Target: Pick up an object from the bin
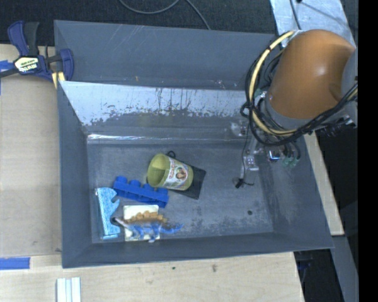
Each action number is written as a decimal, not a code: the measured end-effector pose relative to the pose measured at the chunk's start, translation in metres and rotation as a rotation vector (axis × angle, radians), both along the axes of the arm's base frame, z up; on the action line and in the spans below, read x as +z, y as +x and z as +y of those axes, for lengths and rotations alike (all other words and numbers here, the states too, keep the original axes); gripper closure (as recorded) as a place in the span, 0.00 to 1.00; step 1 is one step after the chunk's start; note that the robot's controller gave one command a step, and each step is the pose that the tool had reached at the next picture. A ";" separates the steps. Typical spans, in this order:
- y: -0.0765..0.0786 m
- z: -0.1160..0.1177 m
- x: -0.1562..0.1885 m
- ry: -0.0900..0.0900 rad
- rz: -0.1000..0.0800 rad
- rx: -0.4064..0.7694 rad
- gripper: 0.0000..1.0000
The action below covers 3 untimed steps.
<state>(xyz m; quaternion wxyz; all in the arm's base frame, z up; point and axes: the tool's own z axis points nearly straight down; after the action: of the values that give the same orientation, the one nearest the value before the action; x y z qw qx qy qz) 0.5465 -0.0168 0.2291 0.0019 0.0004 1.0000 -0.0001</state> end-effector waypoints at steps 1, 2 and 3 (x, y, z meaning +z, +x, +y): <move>-0.008 0.023 -0.034 0.000 -0.003 -0.076 0.00; 0.004 0.035 -0.067 0.001 0.002 -0.051 0.00; 0.012 0.050 -0.091 -0.001 -0.001 0.151 0.00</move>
Offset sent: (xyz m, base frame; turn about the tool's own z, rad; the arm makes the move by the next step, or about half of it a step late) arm 0.0306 0.0407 -0.1068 -0.1573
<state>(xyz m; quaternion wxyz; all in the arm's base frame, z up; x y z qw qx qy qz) 0.5582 0.0336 0.1376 0.0024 -0.0753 0.9972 -0.0007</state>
